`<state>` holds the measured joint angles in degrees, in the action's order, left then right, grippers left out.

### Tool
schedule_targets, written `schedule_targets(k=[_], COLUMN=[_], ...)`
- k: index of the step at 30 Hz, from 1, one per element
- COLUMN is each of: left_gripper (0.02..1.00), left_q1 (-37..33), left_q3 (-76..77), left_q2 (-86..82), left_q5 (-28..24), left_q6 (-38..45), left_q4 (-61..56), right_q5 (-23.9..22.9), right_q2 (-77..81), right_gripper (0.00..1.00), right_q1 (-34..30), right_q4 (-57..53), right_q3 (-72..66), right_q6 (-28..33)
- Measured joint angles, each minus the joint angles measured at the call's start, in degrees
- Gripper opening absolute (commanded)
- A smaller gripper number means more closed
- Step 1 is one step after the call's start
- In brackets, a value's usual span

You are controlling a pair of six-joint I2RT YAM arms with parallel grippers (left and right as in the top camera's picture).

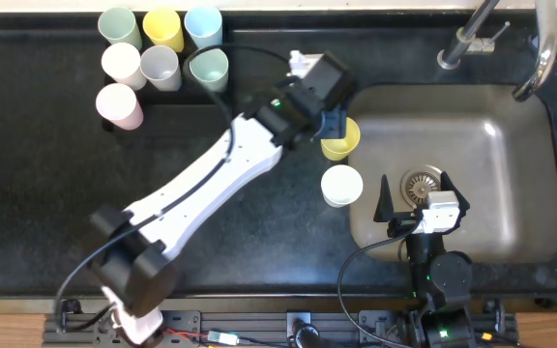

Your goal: Store Cups

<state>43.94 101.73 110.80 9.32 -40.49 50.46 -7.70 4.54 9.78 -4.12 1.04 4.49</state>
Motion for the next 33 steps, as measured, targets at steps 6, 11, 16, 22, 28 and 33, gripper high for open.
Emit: schedule_targets(k=[6, 11, 16, 22, 28, 33], left_gripper=[0.689, 0.627, 0.448, 0.240, 0.034, 0.034], left_q1=[0.7, 0.7, 0.7, 0.7, 0.7, 0.7], left_q3=[4.4, 4.6, 4.6, 4.9, 4.9, 5.1], left_q2=[6.6, 10.5, 12.7, 12.9, 12.9, 12.9], left_q5=[0.3, 0.3, 0.3, 0.3, 0.3, 0.5], left_q6=[-1.8, -3.2, -4.2, -4.5, -4.7, -4.5], left_q4=[1.6, 1.6, 0.7, 0.0, -0.3, -0.3], right_q5=[0.0, 0.0, 0.0, 0.0, 0.0, 0.0], right_q2=[0.0, 0.0, 0.0, 0.0, 0.0, 0.0], right_gripper=[0.996, 0.998, 0.998, 0.996, 0.998, 0.998], right_q1=[0.0, 0.0, 0.0, 0.0, 0.0, 0.0], right_q4=[0.0, 0.0, 0.0, 0.0, 0.0, 0.0], right_q3=[0.0, 0.0, 0.0, 0.0, 0.0, 0.0], right_q6=[0.0, 0.0, 0.0, 0.0, 0.0, 0.0])
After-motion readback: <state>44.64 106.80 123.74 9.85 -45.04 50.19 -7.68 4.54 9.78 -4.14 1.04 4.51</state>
